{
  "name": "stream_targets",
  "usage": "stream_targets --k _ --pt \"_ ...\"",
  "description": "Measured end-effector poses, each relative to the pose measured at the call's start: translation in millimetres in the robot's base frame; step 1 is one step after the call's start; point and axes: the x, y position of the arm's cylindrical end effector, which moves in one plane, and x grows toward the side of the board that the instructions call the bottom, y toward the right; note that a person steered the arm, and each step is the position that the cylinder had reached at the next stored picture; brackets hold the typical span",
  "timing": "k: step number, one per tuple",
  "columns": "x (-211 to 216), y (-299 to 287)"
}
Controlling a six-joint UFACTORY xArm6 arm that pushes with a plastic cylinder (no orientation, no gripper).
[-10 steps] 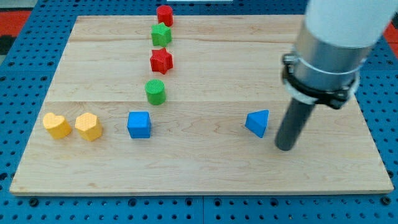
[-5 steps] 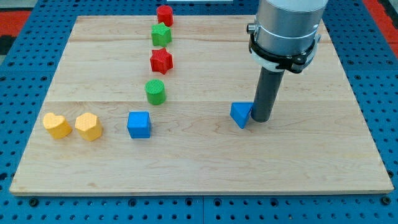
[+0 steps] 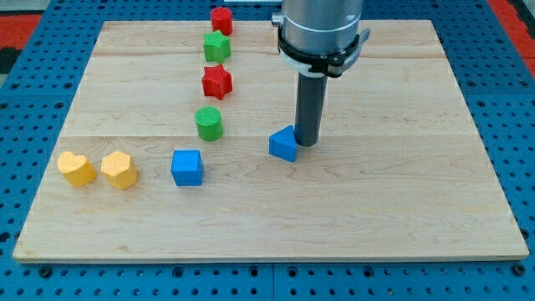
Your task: Slide the blue triangle towards the blue cube
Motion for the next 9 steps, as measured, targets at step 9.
stream_targets --k 9 --pt "21 -40"
